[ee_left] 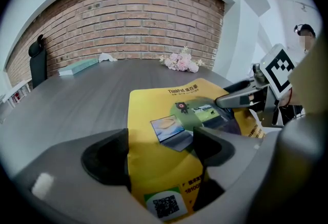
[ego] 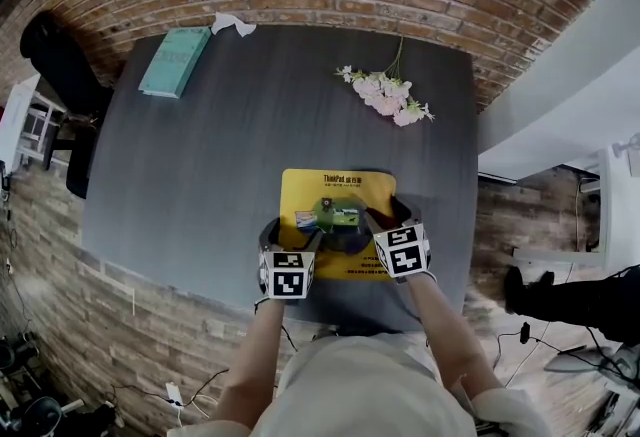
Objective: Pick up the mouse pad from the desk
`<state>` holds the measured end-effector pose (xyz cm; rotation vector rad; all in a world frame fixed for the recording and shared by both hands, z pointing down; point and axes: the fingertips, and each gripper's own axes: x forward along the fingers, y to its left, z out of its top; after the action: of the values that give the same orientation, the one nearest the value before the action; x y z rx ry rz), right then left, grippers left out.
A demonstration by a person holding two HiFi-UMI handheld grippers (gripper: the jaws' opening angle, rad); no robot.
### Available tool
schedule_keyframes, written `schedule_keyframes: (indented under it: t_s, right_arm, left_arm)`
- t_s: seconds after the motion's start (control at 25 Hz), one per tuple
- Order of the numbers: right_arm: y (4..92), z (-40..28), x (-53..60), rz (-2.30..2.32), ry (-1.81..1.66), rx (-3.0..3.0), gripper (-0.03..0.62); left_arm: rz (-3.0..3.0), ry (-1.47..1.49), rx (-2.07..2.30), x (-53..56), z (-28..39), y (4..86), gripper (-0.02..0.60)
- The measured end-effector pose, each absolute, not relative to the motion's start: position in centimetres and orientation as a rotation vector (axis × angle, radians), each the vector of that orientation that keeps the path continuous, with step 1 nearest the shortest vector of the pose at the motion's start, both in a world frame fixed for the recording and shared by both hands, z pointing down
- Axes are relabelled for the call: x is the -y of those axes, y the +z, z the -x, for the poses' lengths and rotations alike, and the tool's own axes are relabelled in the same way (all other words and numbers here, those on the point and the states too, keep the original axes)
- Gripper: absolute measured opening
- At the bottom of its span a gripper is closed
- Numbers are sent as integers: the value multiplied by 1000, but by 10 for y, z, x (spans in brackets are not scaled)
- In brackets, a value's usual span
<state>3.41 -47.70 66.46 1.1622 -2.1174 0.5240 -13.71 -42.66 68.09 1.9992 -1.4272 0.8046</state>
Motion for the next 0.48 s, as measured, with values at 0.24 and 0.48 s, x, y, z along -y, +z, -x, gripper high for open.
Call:
schedule_keyframes:
  t_s: [0.24,0.48]
  right_arm:
    - [663,-24,472,-1137,527,2123,186]
    - [663,-10,466,-1082,480,2133,73]
  left_arm:
    - [-1995,808,1430,428,139,678,388]
    - [-1997,807,1428,427,136,679,341]
